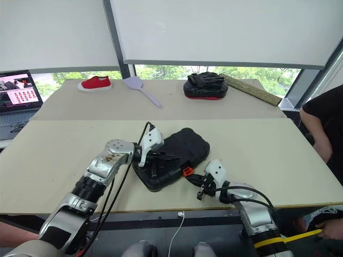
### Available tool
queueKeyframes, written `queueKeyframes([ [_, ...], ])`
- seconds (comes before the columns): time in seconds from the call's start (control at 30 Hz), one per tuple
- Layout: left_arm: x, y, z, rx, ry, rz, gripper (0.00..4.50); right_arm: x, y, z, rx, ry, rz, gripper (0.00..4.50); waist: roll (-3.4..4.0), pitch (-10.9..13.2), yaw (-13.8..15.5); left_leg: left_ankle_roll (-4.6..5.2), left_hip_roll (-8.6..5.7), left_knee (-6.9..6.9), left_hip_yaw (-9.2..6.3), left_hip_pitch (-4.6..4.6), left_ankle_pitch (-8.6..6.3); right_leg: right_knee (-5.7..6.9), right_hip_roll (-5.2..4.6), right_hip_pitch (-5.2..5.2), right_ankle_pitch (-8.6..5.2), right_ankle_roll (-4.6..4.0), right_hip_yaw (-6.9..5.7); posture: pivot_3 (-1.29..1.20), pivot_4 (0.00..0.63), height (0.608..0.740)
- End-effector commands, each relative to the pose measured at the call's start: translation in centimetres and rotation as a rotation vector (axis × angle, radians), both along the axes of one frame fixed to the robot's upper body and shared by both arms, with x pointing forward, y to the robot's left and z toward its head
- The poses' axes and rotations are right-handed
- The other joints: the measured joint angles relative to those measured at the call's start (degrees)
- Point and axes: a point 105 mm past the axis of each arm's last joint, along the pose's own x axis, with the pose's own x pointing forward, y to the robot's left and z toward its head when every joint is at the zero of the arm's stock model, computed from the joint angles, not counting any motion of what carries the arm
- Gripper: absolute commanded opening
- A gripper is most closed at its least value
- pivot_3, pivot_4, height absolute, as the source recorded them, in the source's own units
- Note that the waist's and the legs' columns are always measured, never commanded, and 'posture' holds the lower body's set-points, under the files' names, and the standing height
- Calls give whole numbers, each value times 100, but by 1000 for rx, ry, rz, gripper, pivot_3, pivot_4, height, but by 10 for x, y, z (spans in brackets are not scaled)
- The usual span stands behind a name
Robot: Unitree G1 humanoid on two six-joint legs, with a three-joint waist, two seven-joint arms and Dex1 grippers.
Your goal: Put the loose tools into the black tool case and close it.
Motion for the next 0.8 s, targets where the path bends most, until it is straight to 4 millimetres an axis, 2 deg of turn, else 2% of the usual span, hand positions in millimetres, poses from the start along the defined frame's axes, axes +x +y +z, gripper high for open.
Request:
queueKeyframes([
  [0.03, -5, 15, -46, 109, 156, 70, 29, 6, 12, 50, 118, -147, 40, 0, 0, 0, -13, 0, 0, 0, 0, 0, 0, 0, 0, 0, 0, 0, 0, 0, 150, 740],
  [0.17, -7, 13, -49, 117, 171, 64, 29, 5, 18, 79, 236, -196, 60, 0, 0, 3, -25, -3, 0, -1, -1, -6, -1, 2, 0, -7, 1, 0, 1, 0, 150, 740],
  [0.27, -12, 11, -51, 116, 184, 36, 29, 6, 20, 89, 296, -176, 63, 0, -1, 6, -45, -1, 1, -2, 0, -13, 0, 5, 1, -16, 1, -1, 3, 0, 150, 740],
  [0.47, -17, 10, -50, 92, 203, 18, 29, 4, 16, 81, 275, -137, 71, 0, -2, 7, -125, 1, 4, -10, -3, -9, 0, 5, 9, -18, -1, -6, 5, 0, 150, 740],
  [0.7, -20, 16, -52, 100, 213, 32, 29, 2, 14, 75, 267, -111, 64, 0, -4, 3, -67, -27, 4, -16, -17, 3, -18, -8, 9, -16, -13, -6, -1, 0, 150, 740],
  [0.8, -15, 15, -38, 9, 189, 61, 29, -5, 10, 71, 240, -114, 86, 0, -3, 3, -54, -25, -1, -17, -14, -4, -19, -7, -2, -8, -15, -4, 2, 0, 150, 740],
])
